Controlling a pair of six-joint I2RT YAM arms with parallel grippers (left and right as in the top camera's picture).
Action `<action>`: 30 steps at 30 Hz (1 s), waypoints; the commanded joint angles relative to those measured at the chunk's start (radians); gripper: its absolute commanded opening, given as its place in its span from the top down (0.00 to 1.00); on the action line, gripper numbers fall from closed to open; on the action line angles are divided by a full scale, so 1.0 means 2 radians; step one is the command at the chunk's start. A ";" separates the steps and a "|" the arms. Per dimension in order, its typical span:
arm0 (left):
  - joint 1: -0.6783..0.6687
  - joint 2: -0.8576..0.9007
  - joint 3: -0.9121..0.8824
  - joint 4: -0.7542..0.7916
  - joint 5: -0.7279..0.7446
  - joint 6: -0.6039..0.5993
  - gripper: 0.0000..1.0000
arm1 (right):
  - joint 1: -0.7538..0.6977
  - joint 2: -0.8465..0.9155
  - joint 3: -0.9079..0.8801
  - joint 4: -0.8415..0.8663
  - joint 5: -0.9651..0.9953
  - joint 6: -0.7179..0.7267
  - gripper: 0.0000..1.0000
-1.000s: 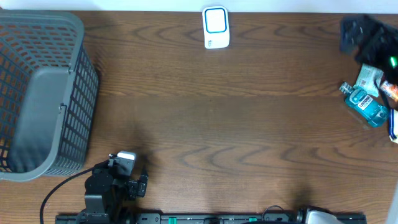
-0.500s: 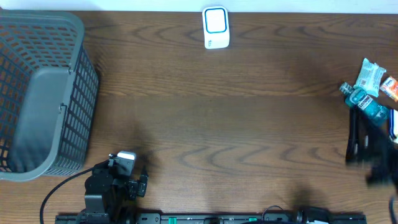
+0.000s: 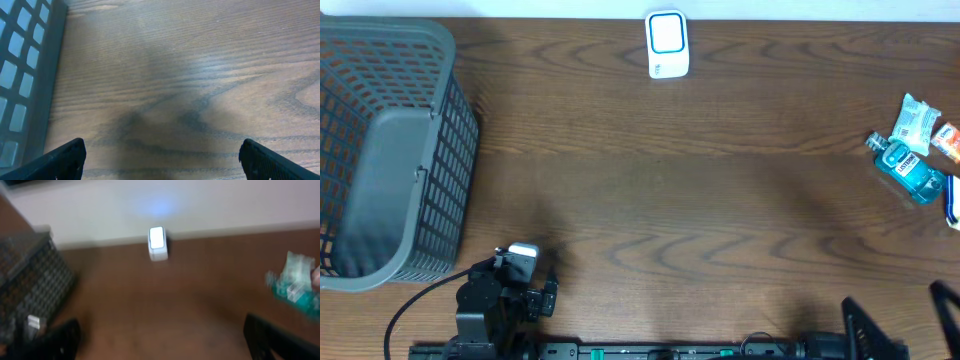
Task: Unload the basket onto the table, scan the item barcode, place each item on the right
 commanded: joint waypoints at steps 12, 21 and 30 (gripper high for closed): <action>0.002 -0.002 -0.007 -0.014 0.001 -0.001 0.02 | 0.012 -0.005 -0.012 -0.021 0.039 -0.017 0.01; 0.002 -0.002 -0.007 -0.014 0.001 -0.001 0.02 | 0.020 -0.113 -0.166 0.169 0.053 -0.020 0.01; 0.002 -0.002 -0.007 -0.014 0.001 -0.001 0.02 | 0.043 -0.239 -0.397 0.406 0.053 -0.021 0.01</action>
